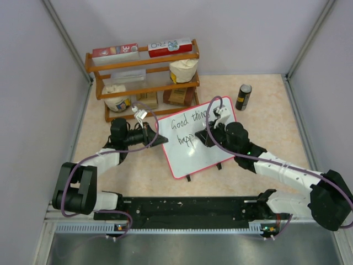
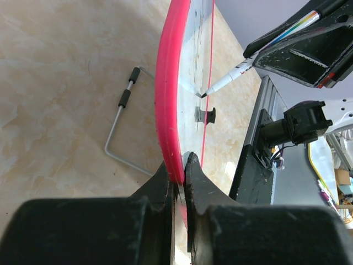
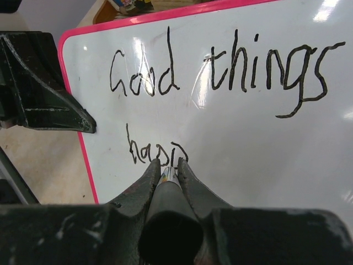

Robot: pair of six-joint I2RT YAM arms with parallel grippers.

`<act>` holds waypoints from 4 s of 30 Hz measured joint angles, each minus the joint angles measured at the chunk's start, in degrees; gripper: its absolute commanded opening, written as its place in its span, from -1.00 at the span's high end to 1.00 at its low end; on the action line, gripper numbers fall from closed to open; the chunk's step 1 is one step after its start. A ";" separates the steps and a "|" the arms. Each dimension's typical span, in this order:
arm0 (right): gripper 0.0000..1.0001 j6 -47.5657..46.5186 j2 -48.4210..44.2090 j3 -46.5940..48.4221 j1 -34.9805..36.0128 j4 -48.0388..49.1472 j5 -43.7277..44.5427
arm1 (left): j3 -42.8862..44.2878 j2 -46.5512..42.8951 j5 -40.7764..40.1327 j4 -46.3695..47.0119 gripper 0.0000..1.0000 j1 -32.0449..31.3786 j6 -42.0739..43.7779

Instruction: Write a sentence on the whiteboard

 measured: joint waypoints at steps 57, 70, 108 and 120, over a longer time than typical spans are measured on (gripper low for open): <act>1.00 -0.24 -2.08 0.50 -4.85 -2.60 -3.61 | 0.00 -0.04 0.07 0.04 1.00 -0.02 0.02; 1.00 -0.07 -0.55 1.31 -4.85 -1.36 -3.74 | 0.00 -0.04 0.04 0.04 1.00 -0.02 0.02; 1.00 0.57 0.48 3.78 -4.85 -1.77 -0.02 | 0.00 -0.04 0.02 0.00 1.00 -0.02 0.02; 1.00 0.13 0.46 3.74 -4.85 -3.34 -1.84 | 0.00 -0.04 0.04 0.02 1.00 -0.02 0.02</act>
